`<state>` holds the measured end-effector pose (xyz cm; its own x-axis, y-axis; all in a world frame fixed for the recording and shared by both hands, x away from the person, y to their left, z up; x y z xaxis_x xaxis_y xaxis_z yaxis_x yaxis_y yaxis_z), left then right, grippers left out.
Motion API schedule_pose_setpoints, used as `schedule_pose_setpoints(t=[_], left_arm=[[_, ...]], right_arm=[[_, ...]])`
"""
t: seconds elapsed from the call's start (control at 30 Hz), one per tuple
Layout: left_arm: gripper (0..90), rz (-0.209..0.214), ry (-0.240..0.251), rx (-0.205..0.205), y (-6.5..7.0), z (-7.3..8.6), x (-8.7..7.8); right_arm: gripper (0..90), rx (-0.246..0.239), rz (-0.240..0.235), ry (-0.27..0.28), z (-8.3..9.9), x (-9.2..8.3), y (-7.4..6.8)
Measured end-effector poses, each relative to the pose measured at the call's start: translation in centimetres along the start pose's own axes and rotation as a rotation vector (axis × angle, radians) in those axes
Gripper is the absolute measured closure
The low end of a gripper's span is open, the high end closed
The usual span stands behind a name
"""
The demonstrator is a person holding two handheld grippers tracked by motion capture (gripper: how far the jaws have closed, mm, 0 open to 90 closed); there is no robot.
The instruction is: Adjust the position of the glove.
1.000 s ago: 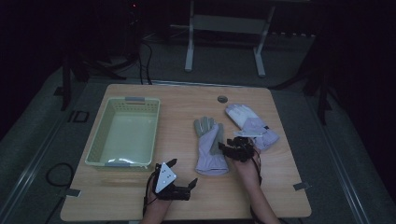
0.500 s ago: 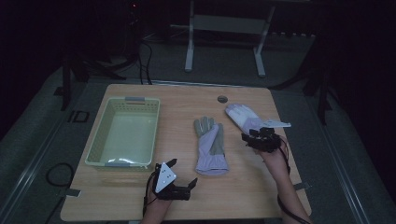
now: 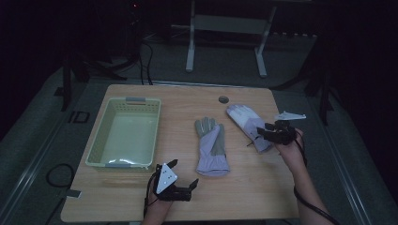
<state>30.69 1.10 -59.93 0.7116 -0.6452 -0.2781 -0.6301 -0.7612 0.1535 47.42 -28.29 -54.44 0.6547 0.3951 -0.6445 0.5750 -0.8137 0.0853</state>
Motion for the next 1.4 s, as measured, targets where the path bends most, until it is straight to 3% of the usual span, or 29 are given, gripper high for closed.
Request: schedule_pose_setpoints(t=[0.23, 0.47, 0.67, 0.8, 0.87, 0.9, 1.13, 1.4], left_arm=[[0.0, -0.002, 0.000, 0.003, 0.0, 0.0, 0.0], [0.0, 0.003, 0.001, 0.004, 0.0, 0.0, 0.0], [0.0, 0.004, 0.000, 0.008, 0.1, 0.0, -0.1], [0.0, 0.004, 0.000, 0.007, 0.1, 0.0, 0.0], [0.0, 0.004, 0.000, 0.007, 0.1, 0.0, 0.0], [0.0, 0.005, 0.000, 0.008, 0.1, 0.0, 0.0], [0.0, 0.007, -0.001, 0.007, 0.1, 0.0, 0.0], [0.0, 0.008, -0.002, 0.007, 0.1, 0.0, 0.0]], right_arm=[[50.8, 0.026, 0.004, -0.023, -1.4, 1.4, 1.8], [50.1, 0.014, 0.016, -0.032, -2.3, 2.8, 3.0], [48.2, 0.041, -0.032, -0.054, -0.9, 5.5, 2.9], [48.1, 0.053, -0.031, -0.092, 0.5, 7.2, 3.1], [48.0, 0.028, -0.014, -0.131, 1.5, 7.9, 3.4], [48.1, 0.035, -0.033, -0.139, 1.9, 8.3, 3.3], [60.4, 0.040, -0.078, -0.143, 2.2, 8.5, 3.0], [63.9, 0.032, -0.078, -0.166, 2.2, 8.6, 2.9]])
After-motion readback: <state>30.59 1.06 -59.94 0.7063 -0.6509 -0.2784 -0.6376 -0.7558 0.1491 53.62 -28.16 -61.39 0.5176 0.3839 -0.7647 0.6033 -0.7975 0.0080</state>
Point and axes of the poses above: each handheld gripper's, and its own axes: x roughly forward along the jaws, z roughly out of its underside, y roughly to its right, the point moved 10 cm from there along x, roughly forward along the jaws, and after that the axes turned 6 degrees about -x, right-handed, at the moved point
